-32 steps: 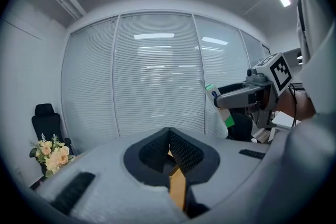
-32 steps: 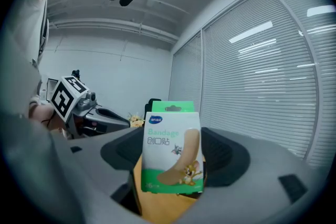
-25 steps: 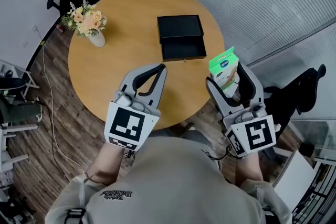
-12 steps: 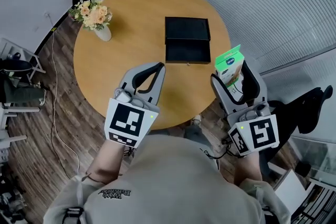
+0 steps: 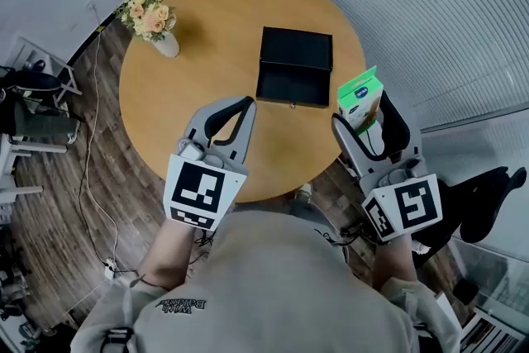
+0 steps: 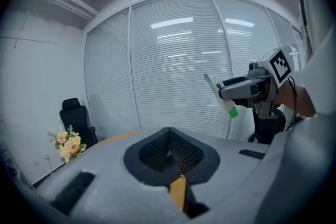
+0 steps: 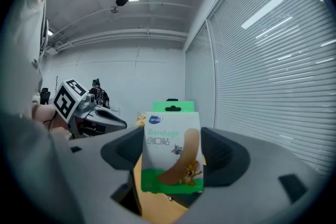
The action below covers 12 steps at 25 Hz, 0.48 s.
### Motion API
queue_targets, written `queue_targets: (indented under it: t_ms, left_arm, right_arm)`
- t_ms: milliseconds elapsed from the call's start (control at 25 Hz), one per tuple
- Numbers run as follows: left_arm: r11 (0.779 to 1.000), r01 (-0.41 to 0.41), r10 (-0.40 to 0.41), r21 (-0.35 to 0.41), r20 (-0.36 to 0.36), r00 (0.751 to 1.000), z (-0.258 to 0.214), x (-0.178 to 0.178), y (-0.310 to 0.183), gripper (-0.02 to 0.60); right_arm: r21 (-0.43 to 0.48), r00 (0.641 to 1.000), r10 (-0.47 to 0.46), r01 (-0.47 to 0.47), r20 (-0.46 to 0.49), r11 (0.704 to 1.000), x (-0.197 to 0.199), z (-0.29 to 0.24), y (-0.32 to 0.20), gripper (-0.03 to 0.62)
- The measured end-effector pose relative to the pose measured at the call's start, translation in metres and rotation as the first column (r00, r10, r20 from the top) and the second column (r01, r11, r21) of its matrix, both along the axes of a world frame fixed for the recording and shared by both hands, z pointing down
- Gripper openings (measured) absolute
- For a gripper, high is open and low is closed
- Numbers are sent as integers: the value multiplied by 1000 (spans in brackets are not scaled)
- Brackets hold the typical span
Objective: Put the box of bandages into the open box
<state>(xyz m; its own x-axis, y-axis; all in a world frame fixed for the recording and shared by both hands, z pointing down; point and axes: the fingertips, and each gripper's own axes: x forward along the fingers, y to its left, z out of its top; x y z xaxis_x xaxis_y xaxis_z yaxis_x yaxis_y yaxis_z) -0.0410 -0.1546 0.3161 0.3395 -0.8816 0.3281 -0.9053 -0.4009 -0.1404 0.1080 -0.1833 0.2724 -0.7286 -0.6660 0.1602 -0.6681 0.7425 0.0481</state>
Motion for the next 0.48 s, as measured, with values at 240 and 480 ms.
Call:
queue_targets:
  t_ms: [240, 480]
  left_arm:
    - [999, 47, -47, -6, -1, 999, 2, 6, -9, 21]
    - [998, 69, -69, -14, 14, 998, 8, 10, -20, 21]
  right_arm:
    - [-28, 996, -77, 76, -34, 997, 2, 11, -15, 313]
    - [-95, 978, -189, 181, -92, 979, -7, 32, -28, 313]
